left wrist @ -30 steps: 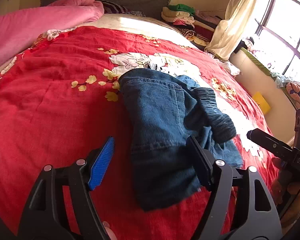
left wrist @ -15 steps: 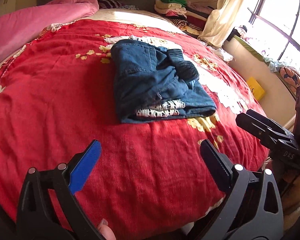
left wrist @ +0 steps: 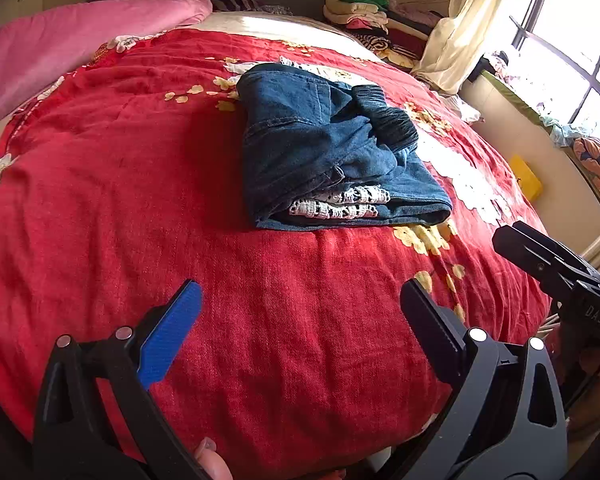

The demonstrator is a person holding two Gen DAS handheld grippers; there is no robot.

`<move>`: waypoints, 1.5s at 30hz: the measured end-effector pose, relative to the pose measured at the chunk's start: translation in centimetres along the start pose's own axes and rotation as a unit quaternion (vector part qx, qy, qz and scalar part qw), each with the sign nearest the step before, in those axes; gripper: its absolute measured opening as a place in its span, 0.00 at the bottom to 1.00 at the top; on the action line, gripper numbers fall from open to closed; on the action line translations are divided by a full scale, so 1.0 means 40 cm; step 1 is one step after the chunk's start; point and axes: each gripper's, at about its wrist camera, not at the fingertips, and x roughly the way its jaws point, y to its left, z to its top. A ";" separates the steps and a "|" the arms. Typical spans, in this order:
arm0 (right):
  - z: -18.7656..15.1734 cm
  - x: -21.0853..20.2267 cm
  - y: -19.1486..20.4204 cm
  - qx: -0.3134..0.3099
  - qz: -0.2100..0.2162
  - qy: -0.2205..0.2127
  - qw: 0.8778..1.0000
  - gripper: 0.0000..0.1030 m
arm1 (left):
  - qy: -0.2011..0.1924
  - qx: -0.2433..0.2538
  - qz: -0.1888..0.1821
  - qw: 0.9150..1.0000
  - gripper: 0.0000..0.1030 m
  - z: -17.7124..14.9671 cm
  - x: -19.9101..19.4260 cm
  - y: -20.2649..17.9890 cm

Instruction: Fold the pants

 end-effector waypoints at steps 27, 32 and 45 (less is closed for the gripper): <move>0.000 -0.004 -0.002 0.002 -0.004 0.001 1.000 0.95 | 0.000 0.004 0.029 1.000 0.91 0.004 -0.009 0.002; -0.003 -0.006 -0.004 0.002 -0.005 0.002 1.000 0.95 | 0.000 0.003 0.023 1.000 0.91 0.004 -0.009 0.002; -0.003 -0.005 -0.004 0.002 -0.005 0.003 1.000 0.95 | 0.008 0.003 0.021 1.000 0.91 0.003 -0.004 0.003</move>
